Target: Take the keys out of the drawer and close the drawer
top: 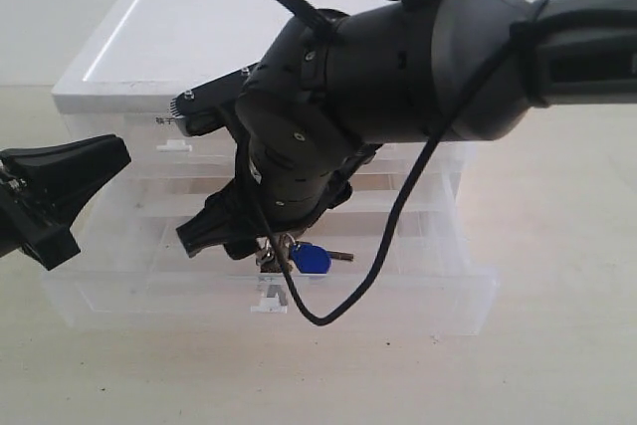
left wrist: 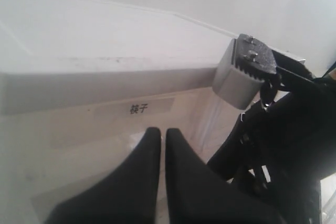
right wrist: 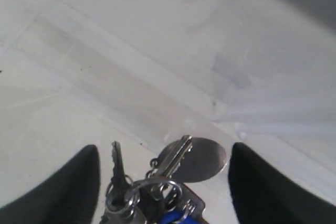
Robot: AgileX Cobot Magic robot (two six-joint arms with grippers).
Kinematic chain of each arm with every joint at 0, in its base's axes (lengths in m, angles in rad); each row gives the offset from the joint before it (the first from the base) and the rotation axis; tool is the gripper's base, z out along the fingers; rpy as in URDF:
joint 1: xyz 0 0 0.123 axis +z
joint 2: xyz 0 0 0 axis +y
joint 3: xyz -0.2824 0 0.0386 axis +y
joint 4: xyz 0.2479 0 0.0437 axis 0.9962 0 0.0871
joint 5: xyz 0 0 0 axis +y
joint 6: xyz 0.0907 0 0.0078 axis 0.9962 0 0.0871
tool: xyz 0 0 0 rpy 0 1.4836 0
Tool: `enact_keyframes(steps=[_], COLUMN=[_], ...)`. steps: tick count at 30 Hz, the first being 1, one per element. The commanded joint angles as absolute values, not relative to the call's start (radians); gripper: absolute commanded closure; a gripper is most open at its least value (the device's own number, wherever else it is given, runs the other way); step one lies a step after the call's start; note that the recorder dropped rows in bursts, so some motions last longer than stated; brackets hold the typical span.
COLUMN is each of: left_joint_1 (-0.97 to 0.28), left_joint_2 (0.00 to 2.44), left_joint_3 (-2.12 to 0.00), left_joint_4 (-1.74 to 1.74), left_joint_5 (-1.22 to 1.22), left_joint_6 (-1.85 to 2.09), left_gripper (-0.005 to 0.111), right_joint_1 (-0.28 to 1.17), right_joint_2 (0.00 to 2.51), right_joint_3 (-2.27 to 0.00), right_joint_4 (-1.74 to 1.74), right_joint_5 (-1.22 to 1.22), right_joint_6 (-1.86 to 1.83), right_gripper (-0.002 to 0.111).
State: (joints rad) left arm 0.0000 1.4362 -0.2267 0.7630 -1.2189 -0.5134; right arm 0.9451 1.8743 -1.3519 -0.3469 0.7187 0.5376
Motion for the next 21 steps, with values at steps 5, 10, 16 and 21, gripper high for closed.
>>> enact_keyframes(steps=[5,10,16,21], left_joint_1=[0.002,0.002,0.002,0.002], left_joint_2=[1.428,1.428,1.428,1.428], left_joint_3=[-0.22,-0.22,-0.22,-0.22], left_joint_4=[0.767,0.767,0.767,0.767], left_joint_5=[-1.221,-1.221,-1.221,-1.221], left_joint_6=[-0.524,-0.531,-0.534,-0.542], left_gripper=[0.102,0.102,0.102,0.102], right_joint_1=[0.937,0.937,0.937,0.937], right_joint_2=[1.905,1.905,1.907,1.946], right_joint_3=[-1.343,-1.471,-1.663,-1.666], right_joint_4=[-0.327,-0.296,-0.226,-0.196], right_joint_5=[0.868,0.966,1.138,1.171], right_joint_6=[0.482,0.449,0.346,0.376], right_gripper=[0.072,0.072,0.056,0.042])
